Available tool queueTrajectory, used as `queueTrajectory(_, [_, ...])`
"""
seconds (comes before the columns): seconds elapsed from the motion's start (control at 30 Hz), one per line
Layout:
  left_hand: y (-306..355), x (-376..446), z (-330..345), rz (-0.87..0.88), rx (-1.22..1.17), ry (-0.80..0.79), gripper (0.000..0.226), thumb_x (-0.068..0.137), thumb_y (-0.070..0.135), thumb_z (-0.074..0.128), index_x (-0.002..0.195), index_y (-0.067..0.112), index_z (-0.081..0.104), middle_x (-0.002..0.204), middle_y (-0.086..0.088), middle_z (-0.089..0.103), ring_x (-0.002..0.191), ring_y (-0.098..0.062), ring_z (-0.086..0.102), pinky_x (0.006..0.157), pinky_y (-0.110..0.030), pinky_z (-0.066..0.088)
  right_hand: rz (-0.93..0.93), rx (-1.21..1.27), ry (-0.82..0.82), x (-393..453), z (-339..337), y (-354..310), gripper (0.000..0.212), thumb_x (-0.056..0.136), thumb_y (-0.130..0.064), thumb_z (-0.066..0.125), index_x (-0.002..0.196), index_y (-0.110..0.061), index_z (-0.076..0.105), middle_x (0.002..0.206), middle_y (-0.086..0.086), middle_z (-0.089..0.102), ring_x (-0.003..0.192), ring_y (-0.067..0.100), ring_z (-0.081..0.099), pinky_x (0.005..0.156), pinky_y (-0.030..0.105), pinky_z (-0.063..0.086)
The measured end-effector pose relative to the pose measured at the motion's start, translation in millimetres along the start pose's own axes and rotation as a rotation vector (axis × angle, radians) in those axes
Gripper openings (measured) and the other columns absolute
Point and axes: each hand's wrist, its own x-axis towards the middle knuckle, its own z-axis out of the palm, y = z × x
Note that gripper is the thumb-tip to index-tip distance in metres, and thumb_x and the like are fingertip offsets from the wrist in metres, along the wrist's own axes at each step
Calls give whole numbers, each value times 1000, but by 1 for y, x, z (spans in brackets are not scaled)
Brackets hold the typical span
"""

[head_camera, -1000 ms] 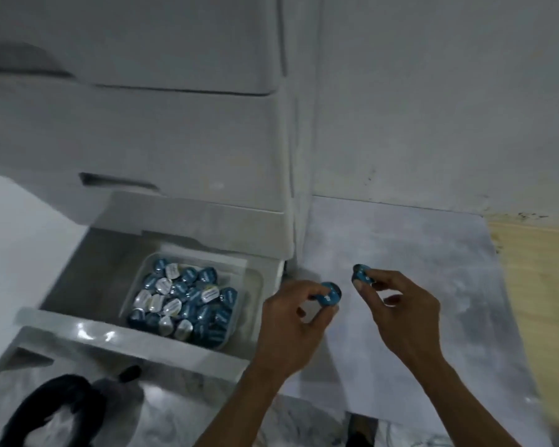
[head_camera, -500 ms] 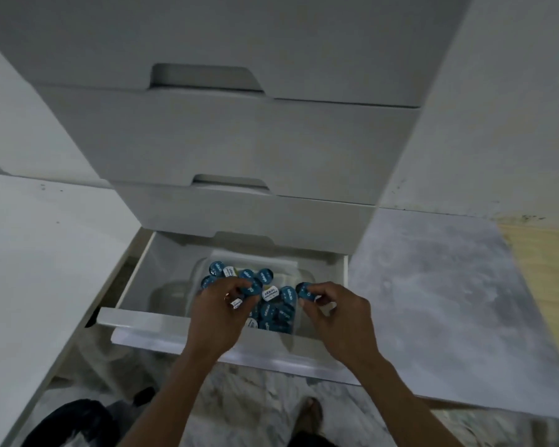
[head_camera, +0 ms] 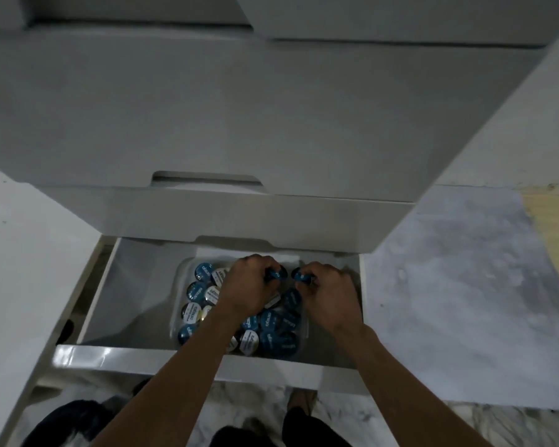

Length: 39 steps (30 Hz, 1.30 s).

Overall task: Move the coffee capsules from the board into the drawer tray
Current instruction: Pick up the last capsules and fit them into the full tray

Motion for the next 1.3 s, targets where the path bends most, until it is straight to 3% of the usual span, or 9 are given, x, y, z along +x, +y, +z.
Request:
queueTrajectory(0.17, [-6, 4, 9, 9, 30, -66, 29, 77, 13, 71, 106, 20, 72, 102, -6, 71, 89, -24, 65, 78, -39, 56, 23, -8, -24, 0, 4, 4, 18, 85, -16, 68, 104, -14, 70, 100, 2, 72, 84, 15, 66, 75, 24, 52])
queueTrajectory(0.33, [-7, 5, 13, 44, 61, -61, 31, 79, 14, 69, 108, 23, 72, 100, -4, 71, 91, -24, 64, 76, -41, 55, 33, -2, -41, 1, 8, 5, 21, 85, -18, 69, 106, -16, 69, 101, 3, 70, 85, 15, 65, 77, 30, 56])
queueTrajectory(0.6, [-9, 3, 14, 125, 155, 2, 20, 79, 13, 65, 94, 22, 75, 91, -5, 75, 81, -26, 67, 72, -35, 55, -21, -73, -43, 7, 13, 3, 21, 84, -18, 70, 105, -18, 69, 99, 5, 69, 82, 18, 65, 71, 32, 56])
queueTrajectory(0.9, [-15, 4, 18, 116, 169, -60, 18, 84, 4, 60, 94, 9, 73, 96, -10, 69, 88, -25, 64, 76, -33, 52, -139, -297, -114, 15, 17, 2, 28, 82, -14, 63, 110, -18, 67, 110, 3, 62, 98, 22, 59, 65, 31, 51])
queueTrajectory(1.1, [-16, 4, 17, 111, 163, -98, 19, 89, 7, 54, 97, 9, 72, 102, -8, 63, 85, -23, 63, 76, -34, 54, -163, -347, -113, 13, 18, 4, 21, 86, -16, 60, 105, -17, 68, 106, 3, 60, 98, 24, 57, 62, 34, 54])
queueTrajectory(1.3, [-19, 3, 16, 98, 144, -111, 21, 94, 13, 52, 100, 9, 71, 106, -4, 58, 84, -19, 61, 80, -31, 53, -203, -439, -110, 15, 18, 3, 10, 80, -14, 69, 88, -18, 73, 91, 4, 63, 88, 24, 61, 53, 30, 49])
